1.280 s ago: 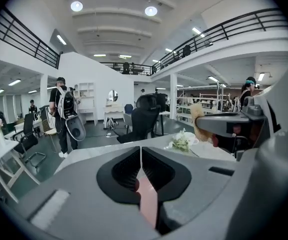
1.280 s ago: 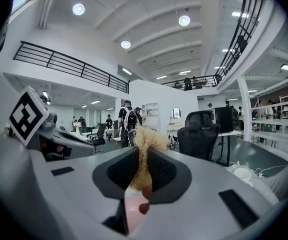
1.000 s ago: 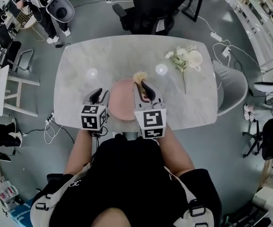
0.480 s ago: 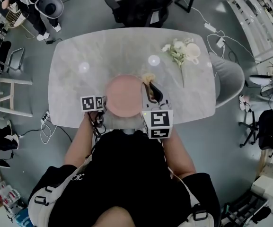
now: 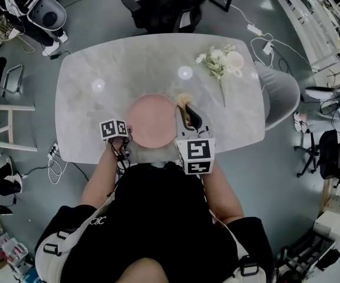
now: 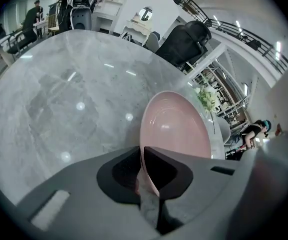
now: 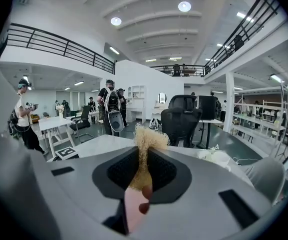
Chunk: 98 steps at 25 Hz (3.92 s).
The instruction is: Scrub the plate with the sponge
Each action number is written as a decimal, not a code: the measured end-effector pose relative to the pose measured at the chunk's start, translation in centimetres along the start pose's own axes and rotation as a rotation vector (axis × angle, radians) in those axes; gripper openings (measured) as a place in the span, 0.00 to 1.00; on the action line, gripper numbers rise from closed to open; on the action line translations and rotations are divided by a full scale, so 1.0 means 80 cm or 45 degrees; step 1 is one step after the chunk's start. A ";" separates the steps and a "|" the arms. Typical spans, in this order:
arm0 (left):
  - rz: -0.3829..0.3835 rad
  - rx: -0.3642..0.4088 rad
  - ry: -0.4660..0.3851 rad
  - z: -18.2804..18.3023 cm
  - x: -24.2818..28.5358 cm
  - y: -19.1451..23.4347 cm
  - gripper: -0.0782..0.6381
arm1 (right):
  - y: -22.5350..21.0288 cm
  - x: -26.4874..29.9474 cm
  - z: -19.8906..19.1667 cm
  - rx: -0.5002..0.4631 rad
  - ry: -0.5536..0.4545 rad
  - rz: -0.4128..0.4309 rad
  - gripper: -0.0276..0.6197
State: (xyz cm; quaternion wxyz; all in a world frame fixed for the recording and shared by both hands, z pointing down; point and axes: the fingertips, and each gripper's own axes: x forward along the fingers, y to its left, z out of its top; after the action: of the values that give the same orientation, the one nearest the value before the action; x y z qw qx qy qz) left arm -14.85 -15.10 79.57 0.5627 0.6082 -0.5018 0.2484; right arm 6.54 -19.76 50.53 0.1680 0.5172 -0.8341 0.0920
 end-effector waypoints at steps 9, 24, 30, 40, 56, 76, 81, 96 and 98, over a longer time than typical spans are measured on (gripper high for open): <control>-0.095 0.127 -0.129 0.044 -0.043 -0.042 0.15 | 0.020 0.014 0.010 -0.001 -0.022 0.062 0.13; -0.308 0.359 -0.407 0.085 -0.178 -0.168 0.15 | 0.139 0.063 0.009 -0.115 -0.009 0.332 0.13; -0.389 0.420 -0.467 0.075 -0.214 -0.195 0.14 | 0.155 0.081 0.000 -0.125 0.038 0.317 0.13; -0.401 0.457 -0.510 0.080 -0.230 -0.192 0.14 | 0.140 0.099 0.022 -0.183 0.059 0.187 0.13; -0.385 0.463 -0.603 0.094 -0.257 -0.183 0.16 | 0.042 0.111 0.021 -0.147 0.109 -0.005 0.13; -0.326 0.068 -0.785 0.144 -0.283 -0.117 0.17 | 0.065 0.089 -0.077 -0.224 0.412 0.154 0.13; -0.316 -0.013 -0.808 0.149 -0.282 -0.109 0.17 | 0.118 0.079 -0.098 -0.254 0.490 0.314 0.13; -0.354 0.142 -0.757 0.127 -0.274 -0.155 0.18 | 0.213 0.070 -0.064 -0.033 0.464 0.656 0.13; -0.376 0.180 -0.740 0.121 -0.270 -0.165 0.18 | 0.210 0.072 -0.052 -0.027 0.420 0.652 0.13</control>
State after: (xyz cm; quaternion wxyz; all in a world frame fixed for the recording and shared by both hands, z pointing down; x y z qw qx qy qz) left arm -13.71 -18.77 52.71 0.3824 0.7572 -0.5293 0.0146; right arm -10.08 -15.65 56.90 0.2779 0.2665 -0.8998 0.2052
